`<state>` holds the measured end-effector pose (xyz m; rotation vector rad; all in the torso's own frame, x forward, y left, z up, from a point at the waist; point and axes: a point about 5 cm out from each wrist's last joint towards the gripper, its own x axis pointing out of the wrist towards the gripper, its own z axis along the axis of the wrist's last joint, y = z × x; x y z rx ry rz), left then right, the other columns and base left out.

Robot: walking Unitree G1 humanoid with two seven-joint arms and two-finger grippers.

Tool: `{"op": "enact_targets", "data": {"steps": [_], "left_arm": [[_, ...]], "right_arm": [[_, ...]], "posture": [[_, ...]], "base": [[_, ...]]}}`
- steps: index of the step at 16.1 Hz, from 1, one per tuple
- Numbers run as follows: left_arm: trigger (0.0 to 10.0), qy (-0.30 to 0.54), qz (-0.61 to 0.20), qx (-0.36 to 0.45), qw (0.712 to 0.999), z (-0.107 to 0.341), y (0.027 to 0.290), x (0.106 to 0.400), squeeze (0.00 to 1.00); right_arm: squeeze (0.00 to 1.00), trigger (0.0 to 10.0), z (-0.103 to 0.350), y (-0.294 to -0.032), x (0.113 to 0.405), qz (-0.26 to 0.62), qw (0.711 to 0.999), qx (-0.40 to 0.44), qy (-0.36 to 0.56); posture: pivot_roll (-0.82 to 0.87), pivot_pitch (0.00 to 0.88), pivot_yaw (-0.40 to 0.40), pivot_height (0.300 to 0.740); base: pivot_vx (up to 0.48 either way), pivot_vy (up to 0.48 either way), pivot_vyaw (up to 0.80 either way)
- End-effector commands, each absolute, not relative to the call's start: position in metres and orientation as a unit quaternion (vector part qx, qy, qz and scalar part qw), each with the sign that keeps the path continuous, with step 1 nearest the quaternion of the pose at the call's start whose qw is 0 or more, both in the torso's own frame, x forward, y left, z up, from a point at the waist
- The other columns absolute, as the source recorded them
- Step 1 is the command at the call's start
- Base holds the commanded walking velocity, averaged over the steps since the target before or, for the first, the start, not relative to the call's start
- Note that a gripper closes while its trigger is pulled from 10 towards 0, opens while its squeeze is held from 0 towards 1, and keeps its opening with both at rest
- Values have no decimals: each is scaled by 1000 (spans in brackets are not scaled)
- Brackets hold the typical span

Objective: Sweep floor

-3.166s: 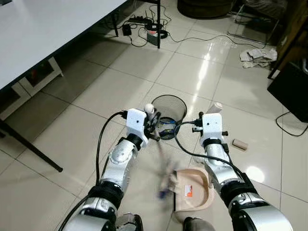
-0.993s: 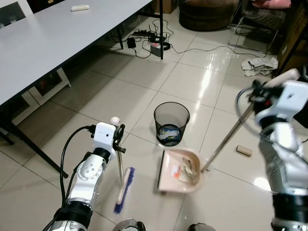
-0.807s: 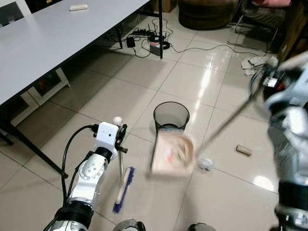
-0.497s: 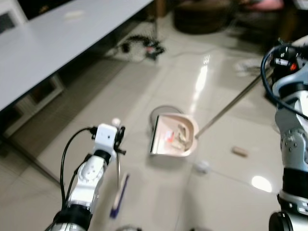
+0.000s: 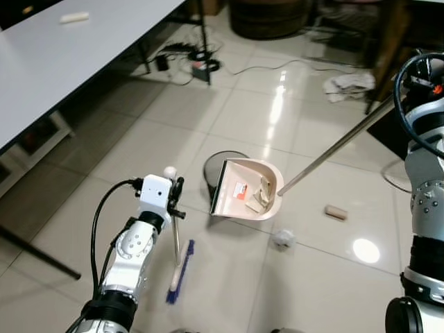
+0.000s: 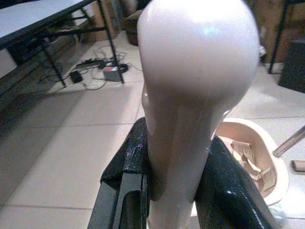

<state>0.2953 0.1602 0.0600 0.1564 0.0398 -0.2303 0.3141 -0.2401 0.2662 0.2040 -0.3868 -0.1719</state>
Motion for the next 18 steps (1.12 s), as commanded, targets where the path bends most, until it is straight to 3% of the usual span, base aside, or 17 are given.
{"op": "enact_targets", "data": {"steps": [1, 18], "left_arm": [[10000, 15, -108, 85, 990, 64, 164, 297, 0], [10000, 11, -110, 82, 990, 66, 163, 298, 0]], "right_arm": [[0, 10000, 276, -239, 313, -77, 968, 111, -212], [0, 10000, 267, -237, 315, -85, 970, 108, -200]], "posture": [[-43, 0, 66, 740], [-37, 0, 65, 740]], "base": [[326, 0, 0], [377, 0, -76]]}}
